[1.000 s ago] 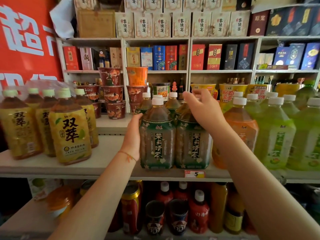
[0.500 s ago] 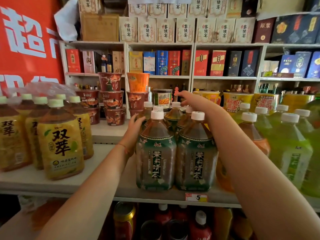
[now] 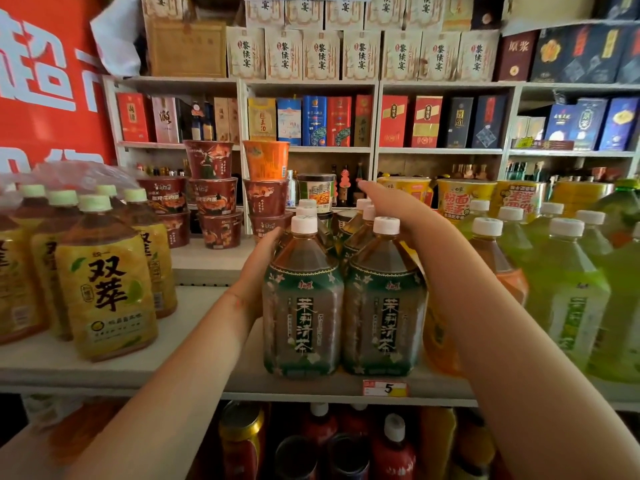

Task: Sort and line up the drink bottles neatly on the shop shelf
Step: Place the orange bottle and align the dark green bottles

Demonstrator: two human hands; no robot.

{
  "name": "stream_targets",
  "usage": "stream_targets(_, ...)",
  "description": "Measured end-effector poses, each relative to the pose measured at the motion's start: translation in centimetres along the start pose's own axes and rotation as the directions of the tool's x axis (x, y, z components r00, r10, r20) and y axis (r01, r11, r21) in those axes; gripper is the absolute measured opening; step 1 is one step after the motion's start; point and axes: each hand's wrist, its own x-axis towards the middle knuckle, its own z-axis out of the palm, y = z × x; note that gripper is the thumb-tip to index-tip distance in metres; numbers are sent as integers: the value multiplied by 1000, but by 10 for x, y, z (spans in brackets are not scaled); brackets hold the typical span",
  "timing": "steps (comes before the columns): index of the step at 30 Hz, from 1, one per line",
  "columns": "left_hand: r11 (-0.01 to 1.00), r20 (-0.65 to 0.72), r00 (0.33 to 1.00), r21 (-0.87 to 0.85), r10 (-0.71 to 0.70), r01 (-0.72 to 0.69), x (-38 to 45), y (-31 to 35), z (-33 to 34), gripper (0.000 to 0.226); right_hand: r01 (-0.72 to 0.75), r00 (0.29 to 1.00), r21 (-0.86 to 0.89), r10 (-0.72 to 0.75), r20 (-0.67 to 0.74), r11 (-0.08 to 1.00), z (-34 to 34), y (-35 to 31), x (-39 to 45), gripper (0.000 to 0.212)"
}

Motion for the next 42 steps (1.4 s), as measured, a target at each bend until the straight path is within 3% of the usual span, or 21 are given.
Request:
stream_targets(2, 995, 31, 999, -102, -12, 15, -14, -2, -2, 38, 18, 1000, 91, -16, -24, 996, -6, 5, -11, 75)
stream_targets(4, 988, 32, 999, -152, 6, -1, -24, -12, -7, 47, 60, 998, 153, -59, -14, 986, -9, 8, -26, 65)
stream_targets(7, 990, 32, 999, -139, 7, -3, -42, -19, -1, 60, 91, 996, 74, -91, -7, 993, -5, 11, -45, 60)
stream_targets(14, 991, 30, 1000, -135, -1, 6, -57, -14, 9, 53, 236, 970, -22, -237, -58, 971, 6, 17, -74, 44)
stream_targets(21, 992, -42, 999, -128, -14, 9, -61, -13, 16, 51, 230, 972, 21, -229, -43, 973, 2, 20, -75, 34)
stream_targets(23, 991, -54, 998, -129, -41, 34, -64, -10, 16, 52, 237, 968, 24, -234, -92, 971, 4, 22, -72, 43)
stream_targets(25, 996, -71, 996, -72, -52, 47, -69, -8, 17, 49, 314, 918, -43, -314, -243, 949, 8, 24, -72, 44)
stream_targets(27, 998, -177, 984, 61, 6, 5, -74, -6, 17, 41, 478, 758, -166, -501, -418, 863, 15, 20, -78, 35)
stream_targets(29, 978, -387, 910, 192, 151, -80, -80, -3, 6, 32, 629, 590, -237, -653, -475, 741, 32, 11, -90, 28)
stream_targets(32, 901, -522, 748, 360, 410, -243, -93, -1, -32, 24, 786, 466, -229, -795, -389, 574, 76, -5, -108, 27)
stream_targets(35, 676, -533, 458, 698, 711, -236, -99, 2, -81, 14, 867, 420, -173, -872, -250, 467, 129, -15, -118, 21)
stream_targets(36, 661, -559, 383, 715, 735, -226, -99, 1, -101, 25, 871, 442, -139, -874, -200, 472, 147, -17, -119, 18)
stream_targets(38, 724, -637, 356, 654, 683, -219, -99, 3, -141, 41, 803, 590, -55, -805, -62, 593, 182, -23, -118, 12)
stream_targets(40, 786, -657, 456, 590, 600, -183, -100, 5, -177, 47, 613, 779, 51, -614, 126, 789, 215, -33, -115, 20)
stream_targets(42, 818, -606, 620, 566, 499, -104, -101, 4, -196, 49, 419, 860, 146, -444, 252, 896, 242, -38, -107, 46)
